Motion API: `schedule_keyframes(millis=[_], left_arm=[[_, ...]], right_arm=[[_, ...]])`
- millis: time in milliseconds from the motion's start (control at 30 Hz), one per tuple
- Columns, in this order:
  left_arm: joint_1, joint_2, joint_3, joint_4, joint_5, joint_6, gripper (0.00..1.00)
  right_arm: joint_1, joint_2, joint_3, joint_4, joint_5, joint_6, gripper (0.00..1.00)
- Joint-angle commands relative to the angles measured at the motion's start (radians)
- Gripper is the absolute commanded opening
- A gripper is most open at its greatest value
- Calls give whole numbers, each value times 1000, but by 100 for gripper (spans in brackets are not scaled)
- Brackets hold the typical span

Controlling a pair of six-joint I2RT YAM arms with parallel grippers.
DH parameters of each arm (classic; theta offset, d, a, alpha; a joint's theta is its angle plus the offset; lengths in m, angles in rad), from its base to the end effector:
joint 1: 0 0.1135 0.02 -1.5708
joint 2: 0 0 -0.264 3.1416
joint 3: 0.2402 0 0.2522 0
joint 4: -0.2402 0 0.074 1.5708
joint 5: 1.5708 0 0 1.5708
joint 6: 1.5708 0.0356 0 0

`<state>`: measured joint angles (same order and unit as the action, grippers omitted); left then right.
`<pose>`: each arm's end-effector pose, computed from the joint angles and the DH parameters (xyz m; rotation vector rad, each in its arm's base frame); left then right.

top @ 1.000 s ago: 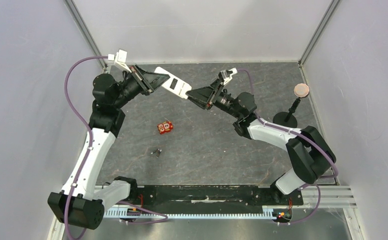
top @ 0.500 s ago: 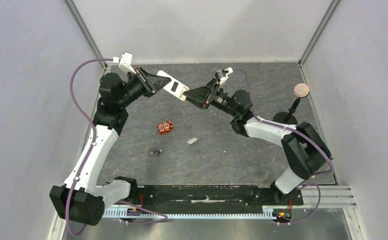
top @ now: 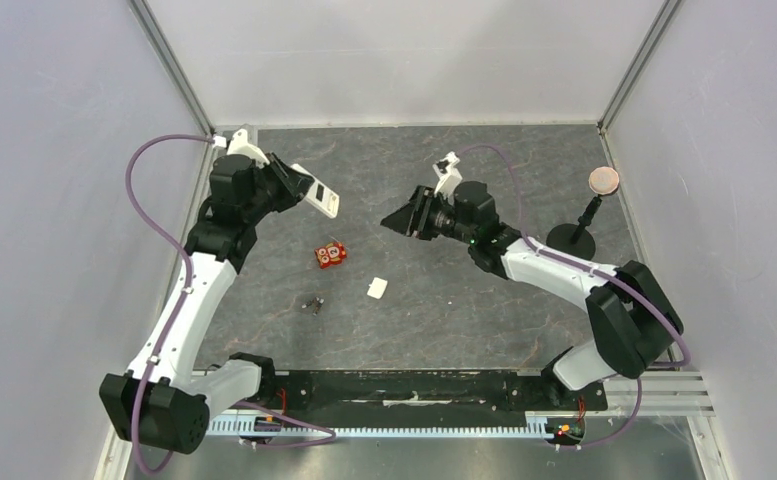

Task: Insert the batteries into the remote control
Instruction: Pick up the battery from the center of the board.

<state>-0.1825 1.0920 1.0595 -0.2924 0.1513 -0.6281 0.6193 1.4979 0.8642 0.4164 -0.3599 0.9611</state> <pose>0.2435 -0.0504 0.3650 -0.3273 1.9249 -0.6880 0.2684 0.2067 0.2570 0.0522 2.0224 1.3988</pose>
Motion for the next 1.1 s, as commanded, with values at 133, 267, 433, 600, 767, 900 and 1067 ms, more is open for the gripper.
schedule_keyframes(millis=[133,267,433,600,767,900,1067], left_arm=[[3,-109,28,-153,-223,132,2],[3,-161,60,-256,-412,130,2],[3,-204,110,-355,-569,103,2],[3,-242,130,-403,-613,84,2],[3,-246,160,-442,-653,81,2],[3,-230,183,-452,-673,100,2],[3,-181,231,-482,-675,116,2]], right_arm=[[204,98,174,-293,124,-532,49],[340,202,279,-334,135,-722,47],[483,367,452,-445,201,-901,47],[560,480,551,-480,284,-952,52],[595,567,637,-459,393,-987,52],[596,621,695,-448,376,-1035,56],[595,702,790,-512,372,-1104,57]])
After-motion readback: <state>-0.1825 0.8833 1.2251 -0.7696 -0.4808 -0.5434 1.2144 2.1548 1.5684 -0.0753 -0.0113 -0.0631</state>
